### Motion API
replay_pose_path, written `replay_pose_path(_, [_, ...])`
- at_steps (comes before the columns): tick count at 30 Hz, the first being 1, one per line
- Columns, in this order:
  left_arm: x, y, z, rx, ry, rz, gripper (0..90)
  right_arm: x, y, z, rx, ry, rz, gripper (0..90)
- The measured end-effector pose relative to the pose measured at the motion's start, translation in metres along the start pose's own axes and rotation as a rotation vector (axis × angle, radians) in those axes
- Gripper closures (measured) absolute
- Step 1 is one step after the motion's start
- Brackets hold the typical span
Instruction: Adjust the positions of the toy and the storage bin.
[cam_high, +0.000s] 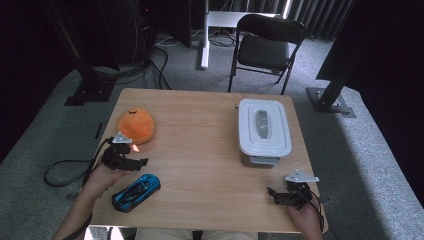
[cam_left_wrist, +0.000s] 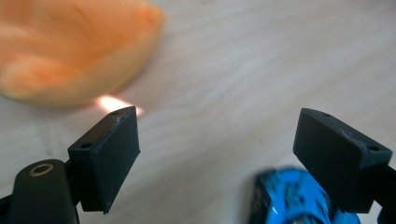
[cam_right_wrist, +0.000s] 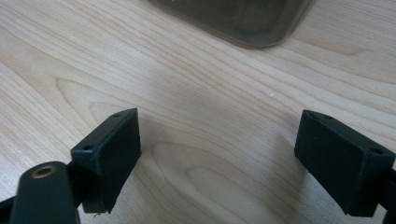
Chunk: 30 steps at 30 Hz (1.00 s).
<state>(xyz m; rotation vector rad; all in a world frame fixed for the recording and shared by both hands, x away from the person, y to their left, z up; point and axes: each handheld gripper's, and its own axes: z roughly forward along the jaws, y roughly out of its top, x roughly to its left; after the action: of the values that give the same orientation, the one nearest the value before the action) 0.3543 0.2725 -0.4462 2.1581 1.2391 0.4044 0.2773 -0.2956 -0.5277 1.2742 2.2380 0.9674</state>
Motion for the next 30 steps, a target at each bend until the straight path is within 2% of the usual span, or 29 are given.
replay_pose_path(4, [0.009, 0.012, 0.002, -0.045, 0.037, -0.041, 15.3, 0.0, 0.0, 0.0, 0.0, 0.0, 0.0, 14.0])
replay_pose_path(5, [0.012, 0.016, 0.003, -0.055, 0.06, -0.045, 15.3, 0.0, 0.0, 0.0, 0.0, 0.0, 0.0, 14.1])
replay_pose_path(14, [0.039, 0.042, 0.009, -0.107, 0.142, -0.137, 15.3, 0.0, 0.0, 0.0, 0.0, 0.0, 0.0, 14.1])
replay_pose_path(17, [0.047, 0.049, 0.016, -0.106, 0.157, -0.165, 15.3, 0.0, 0.0, 0.0, 0.0, 0.0, 0.0, 14.1])
replay_pose_path(20, [0.05, 0.056, 0.023, -0.098, 0.197, -0.169, 15.3, 0.0, 0.0, 0.0, 0.0, 0.0, 0.0, 14.1])
replay_pose_path(22, [0.054, 0.06, 0.028, -0.1, 0.193, -0.192, 15.3, 0.0, 0.0, 0.0, 0.0, 0.0, -0.001, 14.0])
replay_pose_path(24, [0.057, 0.064, 0.034, -0.085, 0.22, -0.191, 15.3, 0.0, 0.0, 0.0, 0.0, 0.0, -0.001, 14.0])
replay_pose_path(26, [0.06, 0.066, 0.039, -0.078, 0.209, -0.208, 15.3, 0.0, 0.0, 0.0, 0.0, 0.0, 0.0, 14.1])
replay_pose_path(30, [0.063, 0.064, 0.051, -0.062, 0.233, -0.192, 15.3, 0.0, 0.0, 0.0, -0.001, 0.001, -0.001, 14.1])
